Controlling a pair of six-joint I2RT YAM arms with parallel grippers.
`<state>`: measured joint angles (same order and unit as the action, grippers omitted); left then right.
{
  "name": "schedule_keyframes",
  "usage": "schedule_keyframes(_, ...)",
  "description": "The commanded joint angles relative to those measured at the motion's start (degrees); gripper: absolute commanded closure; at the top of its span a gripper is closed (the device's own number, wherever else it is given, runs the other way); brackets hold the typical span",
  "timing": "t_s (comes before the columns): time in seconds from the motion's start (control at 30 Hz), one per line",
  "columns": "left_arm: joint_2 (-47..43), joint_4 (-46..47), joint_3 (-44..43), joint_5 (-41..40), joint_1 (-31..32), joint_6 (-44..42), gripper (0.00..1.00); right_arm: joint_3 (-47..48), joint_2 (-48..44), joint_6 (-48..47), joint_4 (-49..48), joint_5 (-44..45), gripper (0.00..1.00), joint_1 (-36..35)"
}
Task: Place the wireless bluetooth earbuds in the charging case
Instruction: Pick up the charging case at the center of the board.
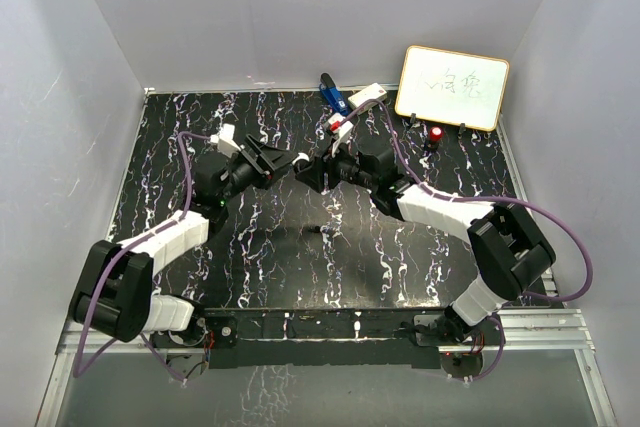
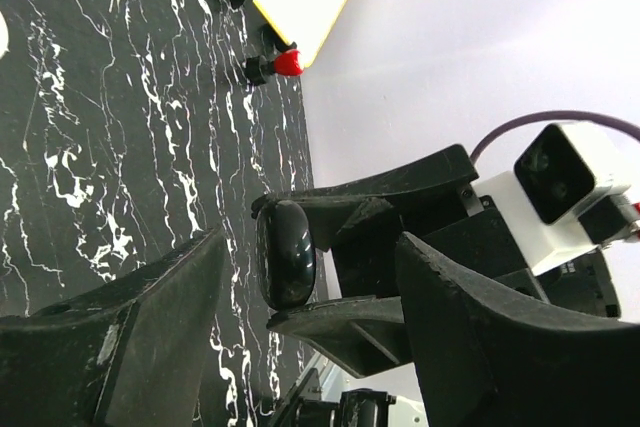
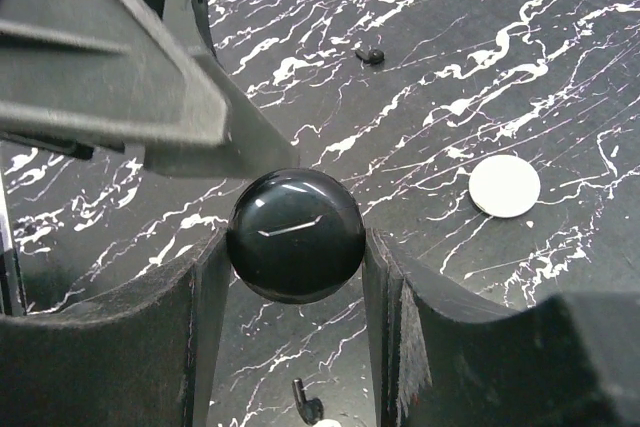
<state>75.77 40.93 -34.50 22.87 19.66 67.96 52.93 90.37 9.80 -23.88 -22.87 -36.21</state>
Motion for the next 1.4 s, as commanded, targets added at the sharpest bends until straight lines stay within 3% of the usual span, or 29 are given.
schedule_keyframes(0.0,1.0,2.6,-0.9,-1.9,2.2,-1.4,0.34,3.5,-0.7,2.6,-2.0,-0.1,1.0,0.2)
schedule_keyframes(0.73,2.2,1.1,-2.9,-3.9,4.0,-3.0,0.5,3.7,-1.5,0.9,0.4,-0.5,1.0,0.1)
schedule_keyframes(1.37,4.3,0.8,-4.1,-2.7,4.6,-3.0,0.56,4.4,-1.2,0.9,0.6,-1.8,1.0,0.1)
